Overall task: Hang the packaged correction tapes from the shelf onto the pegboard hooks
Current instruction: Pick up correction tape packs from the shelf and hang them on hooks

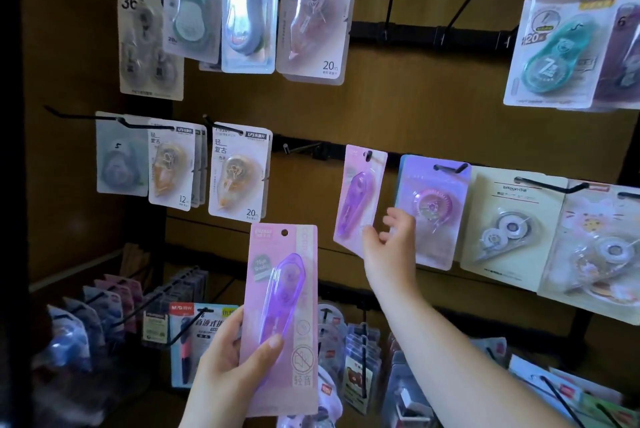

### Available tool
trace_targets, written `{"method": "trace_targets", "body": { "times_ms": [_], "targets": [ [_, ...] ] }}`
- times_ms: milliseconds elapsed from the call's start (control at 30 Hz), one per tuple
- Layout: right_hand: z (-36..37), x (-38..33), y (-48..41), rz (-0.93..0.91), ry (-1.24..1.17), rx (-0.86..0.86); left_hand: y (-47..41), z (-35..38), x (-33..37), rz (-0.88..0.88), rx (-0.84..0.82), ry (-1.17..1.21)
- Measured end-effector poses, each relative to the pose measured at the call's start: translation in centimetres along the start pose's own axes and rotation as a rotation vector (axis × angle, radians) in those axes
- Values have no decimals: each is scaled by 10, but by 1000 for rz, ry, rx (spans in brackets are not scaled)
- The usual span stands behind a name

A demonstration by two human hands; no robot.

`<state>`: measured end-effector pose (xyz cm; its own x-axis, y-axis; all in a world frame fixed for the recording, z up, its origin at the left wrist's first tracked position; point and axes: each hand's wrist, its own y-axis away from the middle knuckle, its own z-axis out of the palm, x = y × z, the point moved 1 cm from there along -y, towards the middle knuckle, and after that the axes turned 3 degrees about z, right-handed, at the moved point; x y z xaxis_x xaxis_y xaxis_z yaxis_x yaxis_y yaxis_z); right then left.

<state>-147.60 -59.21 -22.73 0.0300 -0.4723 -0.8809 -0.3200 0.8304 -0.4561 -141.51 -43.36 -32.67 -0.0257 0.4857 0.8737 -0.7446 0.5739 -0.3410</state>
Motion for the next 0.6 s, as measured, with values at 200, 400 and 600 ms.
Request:
{"method": "trace_targets", "body": {
  "times_ms": [200, 400, 600],
  "targets": [
    [-9, -19, 48, 106, -179, -660, -3, 20, 13, 91, -110, -5],
    [-28, -40, 48, -49, -171, -560, 2, 40, 32, 124, -115, 16],
    [-42, -46, 33, -116, -251, -413, 8, 51, 36, 96, -61, -50]
  ]
}}
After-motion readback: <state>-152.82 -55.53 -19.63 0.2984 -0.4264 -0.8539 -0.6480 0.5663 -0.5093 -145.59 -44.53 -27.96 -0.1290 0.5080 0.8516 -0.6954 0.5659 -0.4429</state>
